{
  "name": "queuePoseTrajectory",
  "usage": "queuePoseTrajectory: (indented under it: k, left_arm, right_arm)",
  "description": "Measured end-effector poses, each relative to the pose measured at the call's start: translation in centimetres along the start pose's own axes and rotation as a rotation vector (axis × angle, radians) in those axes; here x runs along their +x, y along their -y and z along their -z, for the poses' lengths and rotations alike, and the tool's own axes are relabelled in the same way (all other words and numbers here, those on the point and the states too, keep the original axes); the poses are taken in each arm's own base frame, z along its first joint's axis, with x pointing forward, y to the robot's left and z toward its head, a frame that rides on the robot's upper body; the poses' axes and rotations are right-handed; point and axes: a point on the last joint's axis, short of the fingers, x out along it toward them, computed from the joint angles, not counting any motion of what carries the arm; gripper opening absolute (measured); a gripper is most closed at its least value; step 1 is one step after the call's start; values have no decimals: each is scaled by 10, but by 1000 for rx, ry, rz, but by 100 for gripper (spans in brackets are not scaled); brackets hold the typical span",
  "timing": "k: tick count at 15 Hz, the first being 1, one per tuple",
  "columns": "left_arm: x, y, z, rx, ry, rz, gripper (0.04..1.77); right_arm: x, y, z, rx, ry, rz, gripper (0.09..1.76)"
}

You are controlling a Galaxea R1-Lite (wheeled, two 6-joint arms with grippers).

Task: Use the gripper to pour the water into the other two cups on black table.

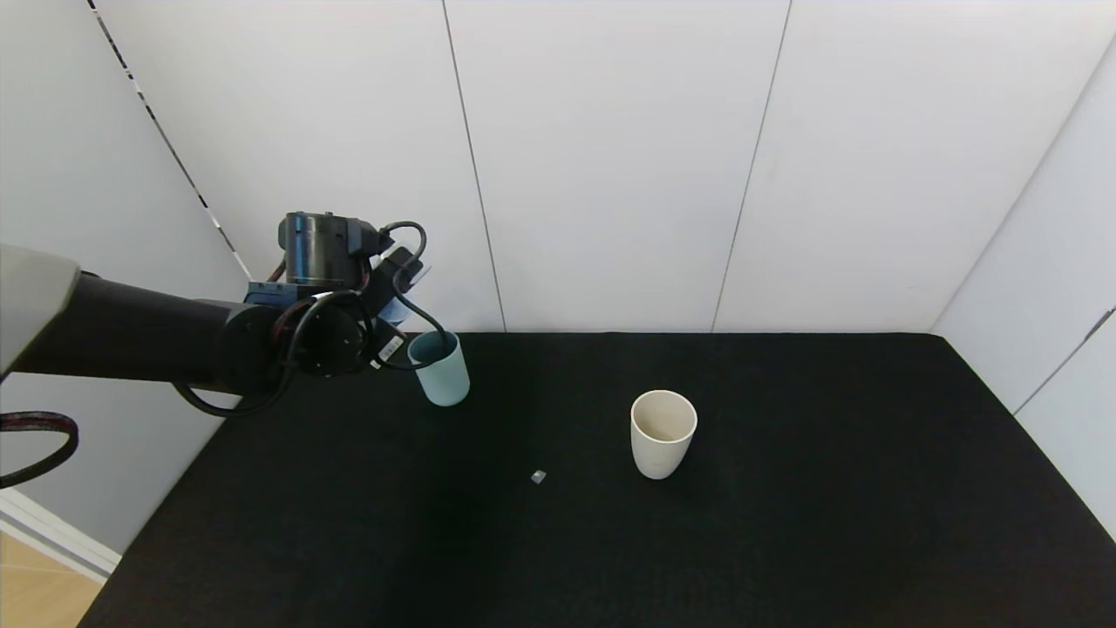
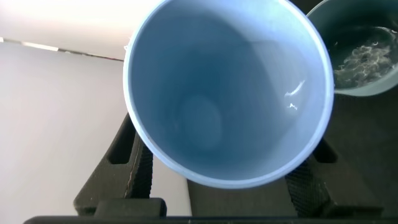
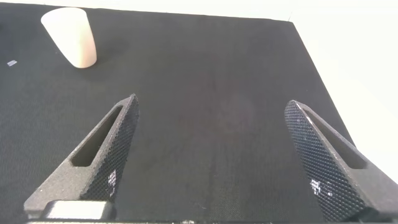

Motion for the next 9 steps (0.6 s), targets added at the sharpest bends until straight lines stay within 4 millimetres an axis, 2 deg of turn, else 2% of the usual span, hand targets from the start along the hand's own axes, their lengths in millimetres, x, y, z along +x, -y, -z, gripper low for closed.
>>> queuePoseTrajectory:
  k: [4, 9]
  left_arm:
    - [-32, -10, 3, -91, 34, 77, 119]
    - [-94, 6, -16, -198, 96, 259, 119]
  right_arm:
    - [0, 0, 0, 0, 0, 0, 171]
    - [0, 0, 0, 0, 0, 0, 171]
